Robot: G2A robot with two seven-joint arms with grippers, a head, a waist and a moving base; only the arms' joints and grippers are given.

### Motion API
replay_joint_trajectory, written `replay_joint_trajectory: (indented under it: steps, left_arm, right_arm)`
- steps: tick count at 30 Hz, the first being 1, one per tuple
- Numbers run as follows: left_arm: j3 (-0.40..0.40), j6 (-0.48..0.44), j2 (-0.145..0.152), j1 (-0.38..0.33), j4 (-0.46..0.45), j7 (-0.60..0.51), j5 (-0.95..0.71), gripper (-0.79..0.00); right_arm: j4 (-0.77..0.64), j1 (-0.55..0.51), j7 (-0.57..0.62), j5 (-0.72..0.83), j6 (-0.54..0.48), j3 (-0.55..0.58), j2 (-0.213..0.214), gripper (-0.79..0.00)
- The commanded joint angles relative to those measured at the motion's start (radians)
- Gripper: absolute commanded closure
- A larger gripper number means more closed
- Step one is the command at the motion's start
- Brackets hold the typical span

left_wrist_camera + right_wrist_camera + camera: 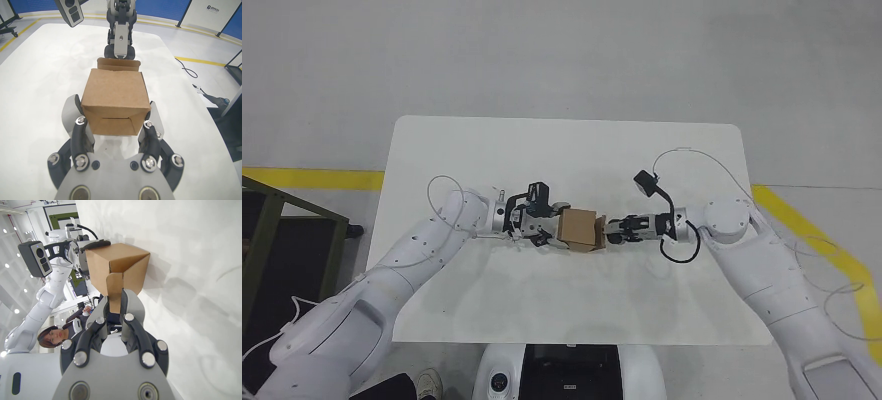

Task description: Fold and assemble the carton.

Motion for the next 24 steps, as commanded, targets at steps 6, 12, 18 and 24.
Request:
replay_joint_trajectory:
  steps: [6, 12, 18, 24]
  left_arm:
    - [0.002, 0.000, -0.003, -0.001, 0.011, 0.002, 0.000, -0.576]
    - [0.003, 0.000, -0.004, -0.002, 0.017, 0.007, 0.002, -0.570]
    - [0.003, 0.001, -0.005, -0.002, 0.022, 0.004, 0.007, -0.576]
    - [0.002, 0.000, -0.006, -0.001, 0.023, 0.001, 0.011, -0.579]
  right_arm:
    - [0.058, 0.017, 0.018, 0.048, -0.022, -0.026, -0.015, -0.148]
    - [0.063, 0.024, 0.032, 0.075, -0.050, -0.037, -0.023, -0.157]
    - [0.087, 0.027, 0.044, 0.112, -0.063, -0.046, -0.031, -0.179]
    - [0.119, 0.033, 0.051, 0.137, -0.075, -0.043, -0.035, -0.188]
